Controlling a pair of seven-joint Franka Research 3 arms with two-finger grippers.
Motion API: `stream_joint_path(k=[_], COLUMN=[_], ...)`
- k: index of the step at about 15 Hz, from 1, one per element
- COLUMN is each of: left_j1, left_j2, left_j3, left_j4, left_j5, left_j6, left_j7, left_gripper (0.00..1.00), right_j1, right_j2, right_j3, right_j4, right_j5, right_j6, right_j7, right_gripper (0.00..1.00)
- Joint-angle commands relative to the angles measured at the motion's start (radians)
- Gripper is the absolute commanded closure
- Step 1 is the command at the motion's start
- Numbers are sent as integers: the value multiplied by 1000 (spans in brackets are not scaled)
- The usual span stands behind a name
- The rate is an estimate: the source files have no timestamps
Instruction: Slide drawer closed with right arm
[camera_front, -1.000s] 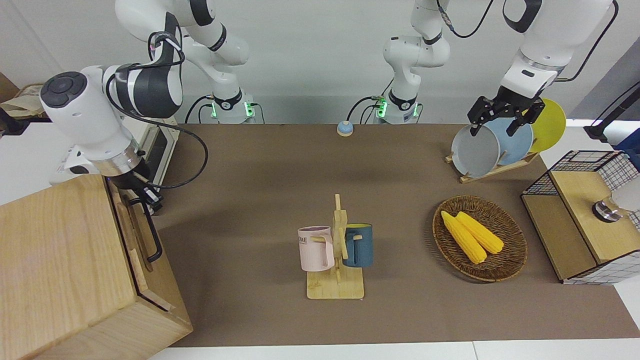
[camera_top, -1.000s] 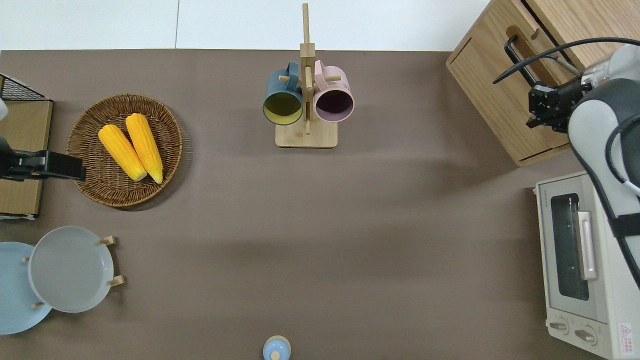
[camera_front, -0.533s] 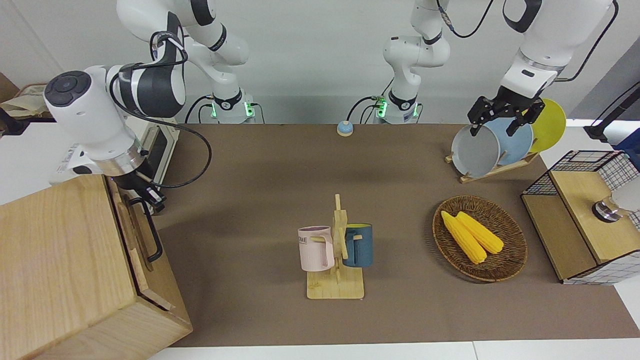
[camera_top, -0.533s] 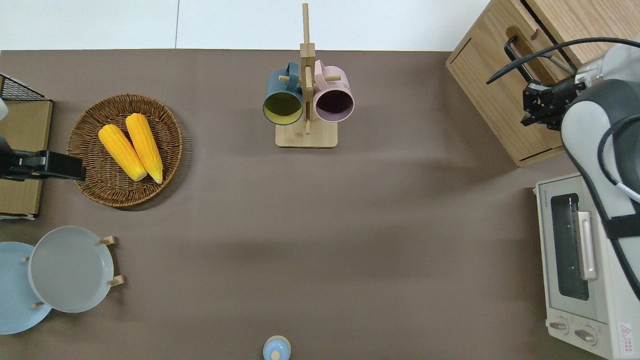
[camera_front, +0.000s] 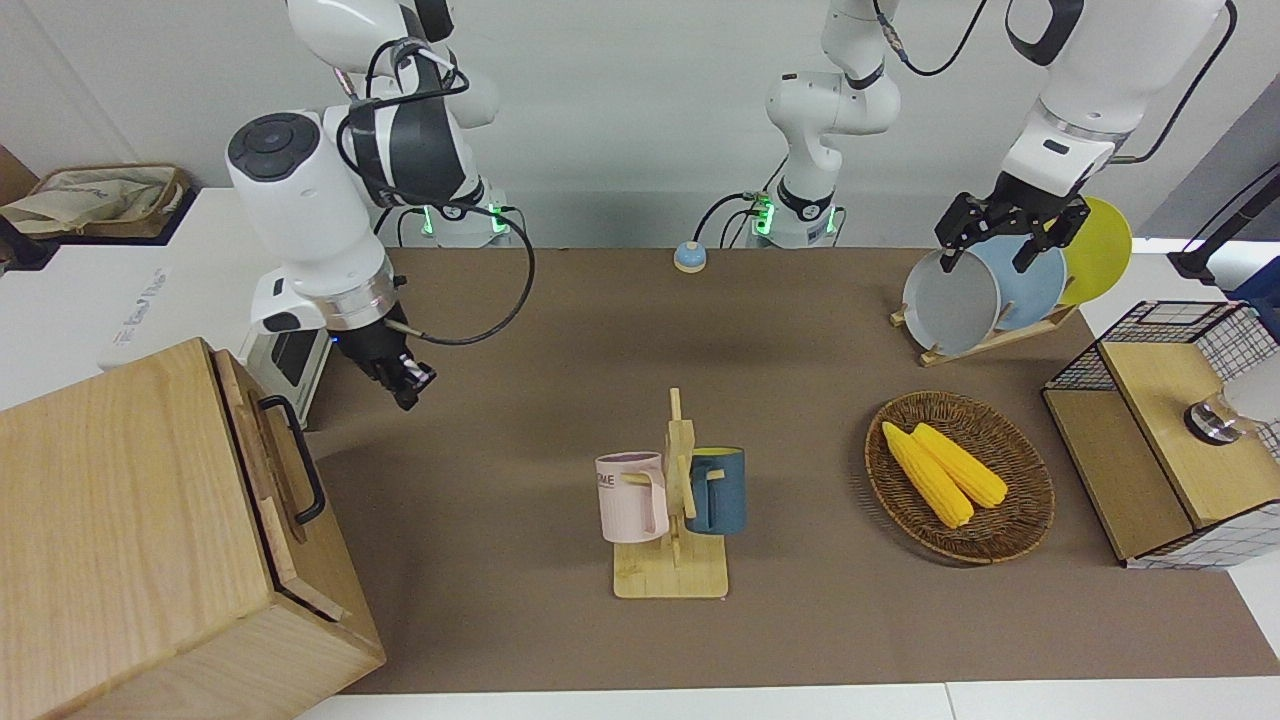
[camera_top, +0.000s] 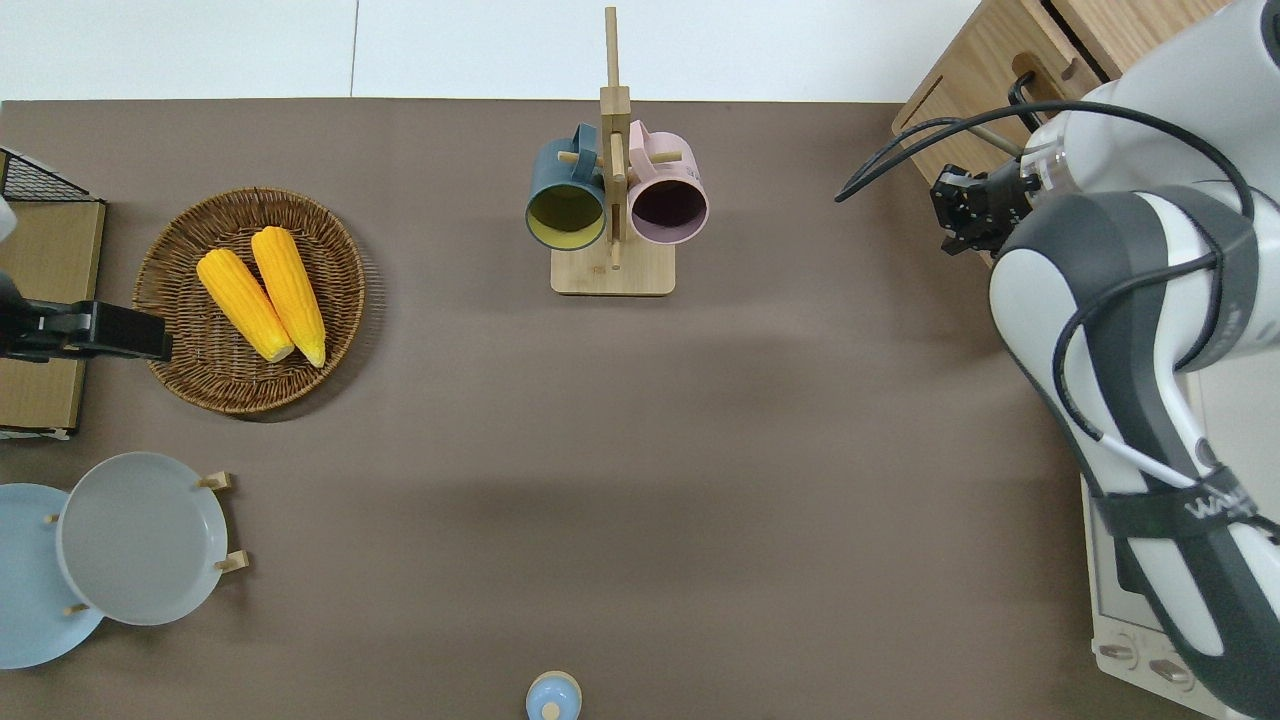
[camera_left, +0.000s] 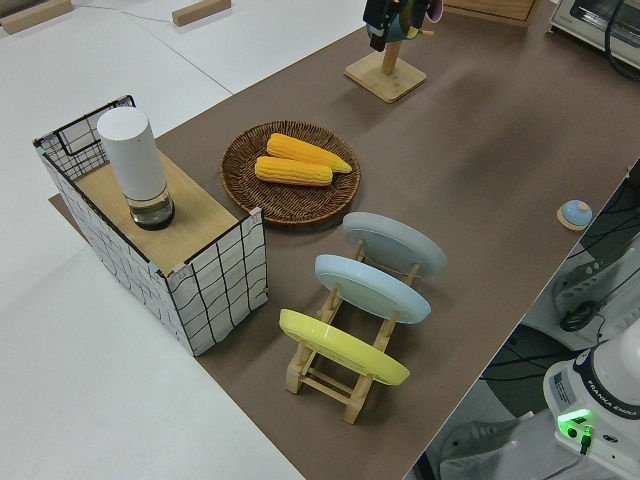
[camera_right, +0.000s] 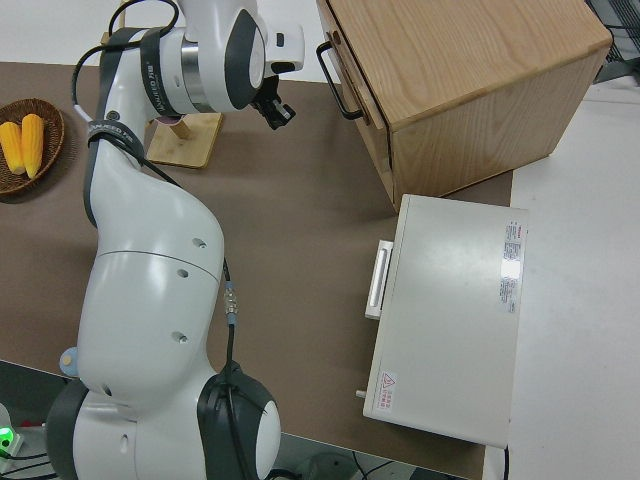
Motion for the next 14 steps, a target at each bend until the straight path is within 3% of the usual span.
stream_joint_path(k=[1,7,10,14], left_j1=[-17,-17,-17,-17], left_j2=[14,14,14,14], left_j3=[17,17,17,17], left_j4=[21,21,21,21], left_j5=[11,12,12,12], left_j6=[1,1,1,1], left_j7=[9,9,9,9], left_gripper=[2,5,2,5], right_j1=[33,50,42,54], right_j2=[-91,-271,-329,-352], right_j3=[-1,-6,-18,-92], right_j4=[-17,-138,-175,-181], right_j5=[-12,-12,-7,2], right_j6=[-97,-191,-214,-238], right_j7=[-39,-284,-417,-557], right_gripper=[1000,1000,1000,1000])
